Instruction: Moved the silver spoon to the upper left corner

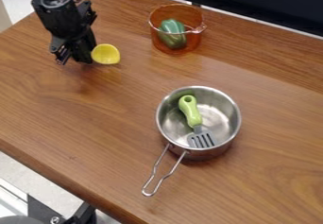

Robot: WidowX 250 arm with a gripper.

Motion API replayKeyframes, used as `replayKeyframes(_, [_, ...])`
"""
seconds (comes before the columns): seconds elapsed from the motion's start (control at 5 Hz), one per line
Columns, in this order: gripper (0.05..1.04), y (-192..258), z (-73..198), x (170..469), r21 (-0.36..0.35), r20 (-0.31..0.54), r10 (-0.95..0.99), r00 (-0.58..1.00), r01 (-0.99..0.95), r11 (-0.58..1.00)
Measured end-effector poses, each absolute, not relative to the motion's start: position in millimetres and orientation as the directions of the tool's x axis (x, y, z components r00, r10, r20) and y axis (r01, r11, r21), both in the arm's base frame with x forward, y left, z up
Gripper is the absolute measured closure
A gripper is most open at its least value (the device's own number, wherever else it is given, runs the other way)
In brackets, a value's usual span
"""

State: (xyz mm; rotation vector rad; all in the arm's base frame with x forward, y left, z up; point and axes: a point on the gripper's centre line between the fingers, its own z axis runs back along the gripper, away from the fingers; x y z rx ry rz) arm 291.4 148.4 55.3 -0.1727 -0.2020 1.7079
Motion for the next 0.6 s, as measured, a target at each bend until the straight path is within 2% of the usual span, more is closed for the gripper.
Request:
replayKeyframes(0.2, [0.915, 145.4, 55.2, 293.9, -0.241, -0.014, 0.988, -0.151, -0.959, -0.150])
replayKeyframes(0.4, [0.708, 139.9, 49.9, 293.4, -0.220, -0.027, 0.993, -0.114, -0.969, -0.117])
replayKeyframes(0.6, [0.427, 136.7, 50.0, 294.1, -0.211, 0.000, 0.999, -0.041, -0.977, -0.040])
